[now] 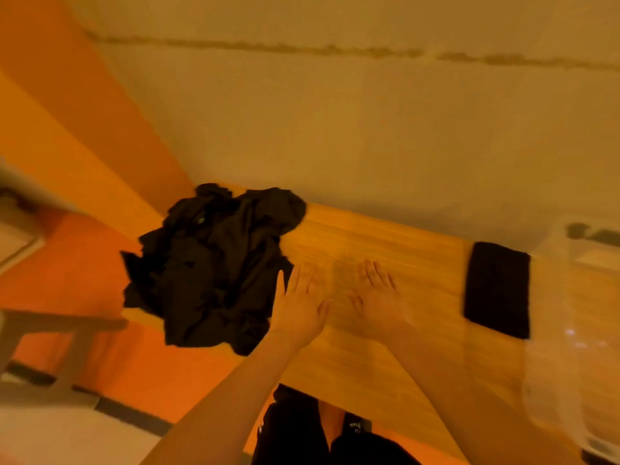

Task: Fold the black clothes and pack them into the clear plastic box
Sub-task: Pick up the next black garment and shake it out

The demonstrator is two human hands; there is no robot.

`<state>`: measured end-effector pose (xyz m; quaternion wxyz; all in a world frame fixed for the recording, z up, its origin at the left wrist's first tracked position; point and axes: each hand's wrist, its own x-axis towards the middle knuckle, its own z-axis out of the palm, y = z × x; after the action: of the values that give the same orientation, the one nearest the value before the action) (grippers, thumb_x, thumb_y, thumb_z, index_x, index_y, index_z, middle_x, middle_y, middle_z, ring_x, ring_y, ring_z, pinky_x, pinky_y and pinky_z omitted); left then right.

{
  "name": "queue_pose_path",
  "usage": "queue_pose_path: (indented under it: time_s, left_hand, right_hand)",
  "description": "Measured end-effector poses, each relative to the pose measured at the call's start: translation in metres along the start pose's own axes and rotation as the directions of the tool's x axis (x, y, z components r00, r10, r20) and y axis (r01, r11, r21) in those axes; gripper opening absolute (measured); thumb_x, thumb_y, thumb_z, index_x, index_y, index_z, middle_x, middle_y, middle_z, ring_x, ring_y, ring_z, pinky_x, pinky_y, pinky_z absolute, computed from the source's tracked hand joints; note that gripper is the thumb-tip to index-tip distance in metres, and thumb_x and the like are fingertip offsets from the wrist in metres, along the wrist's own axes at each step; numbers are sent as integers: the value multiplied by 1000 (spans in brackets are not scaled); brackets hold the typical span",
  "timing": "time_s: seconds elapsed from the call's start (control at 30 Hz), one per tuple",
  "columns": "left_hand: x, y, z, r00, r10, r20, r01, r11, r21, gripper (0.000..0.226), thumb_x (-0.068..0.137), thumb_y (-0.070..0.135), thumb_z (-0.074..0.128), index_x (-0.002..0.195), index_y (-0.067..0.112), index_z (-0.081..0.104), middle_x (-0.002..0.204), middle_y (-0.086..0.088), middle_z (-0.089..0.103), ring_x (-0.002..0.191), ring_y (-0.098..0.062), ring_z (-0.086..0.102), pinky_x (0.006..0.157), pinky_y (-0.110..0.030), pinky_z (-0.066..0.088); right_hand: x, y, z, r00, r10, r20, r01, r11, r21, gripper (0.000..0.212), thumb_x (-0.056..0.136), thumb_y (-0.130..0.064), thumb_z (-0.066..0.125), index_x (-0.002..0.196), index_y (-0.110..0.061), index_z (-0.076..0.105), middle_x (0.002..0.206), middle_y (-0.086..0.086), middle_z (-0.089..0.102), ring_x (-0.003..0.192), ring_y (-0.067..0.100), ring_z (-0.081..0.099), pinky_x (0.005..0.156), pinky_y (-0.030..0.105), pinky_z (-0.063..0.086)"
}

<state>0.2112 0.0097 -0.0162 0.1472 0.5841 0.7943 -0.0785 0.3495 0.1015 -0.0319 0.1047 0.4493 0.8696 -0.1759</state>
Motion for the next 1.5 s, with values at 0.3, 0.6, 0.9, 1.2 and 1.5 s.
queue_pose_path:
  time_s: [0.3,0.6,0.9,1.2,1.5]
  left_hand:
    - [-2,-131,0,961,-230,-155,222,973,-67,64,88,47,28,132,6,49,140,-17,45,131,-35,41,103,-53,32]
    - [18,-218,8,983,-110,-144,93,988,-123,76,88,54,7,147,8,21,155,-10,16,143,-23,2,112,-43,2]
    - [25,-233,0,990,-22,-142,-22,953,-303,80,83,58,-4,149,15,11,158,-1,4,136,-8,-17,111,-31,-12]
    - [67,-215,-143,968,203,-148,-229,465,-856,49,96,25,47,143,18,33,145,6,37,129,1,29,96,-2,26]
    - [79,-147,-289,867,435,-241,-426,398,-813,19,91,17,57,72,17,60,60,7,57,49,5,53,49,-10,40]
  right_hand:
    - [62,-128,-13,969,-247,10,247,969,-23,63,99,-41,29,149,-14,4,158,5,2,145,19,1,116,33,3]
    - [122,-210,0,995,96,12,-93,910,405,75,90,-51,46,145,-6,23,154,10,22,143,21,14,115,31,13]
    - [124,-224,-3,936,341,-83,-169,646,745,24,90,-17,58,106,-1,66,109,13,64,108,23,55,89,21,36]
    - [104,-200,-116,983,118,-140,65,492,868,25,95,-10,48,71,-18,49,65,1,45,59,7,44,60,25,37]
    - [44,-156,-282,948,-25,-319,244,701,670,16,91,-14,55,76,-20,58,68,-5,57,59,1,54,55,15,40]
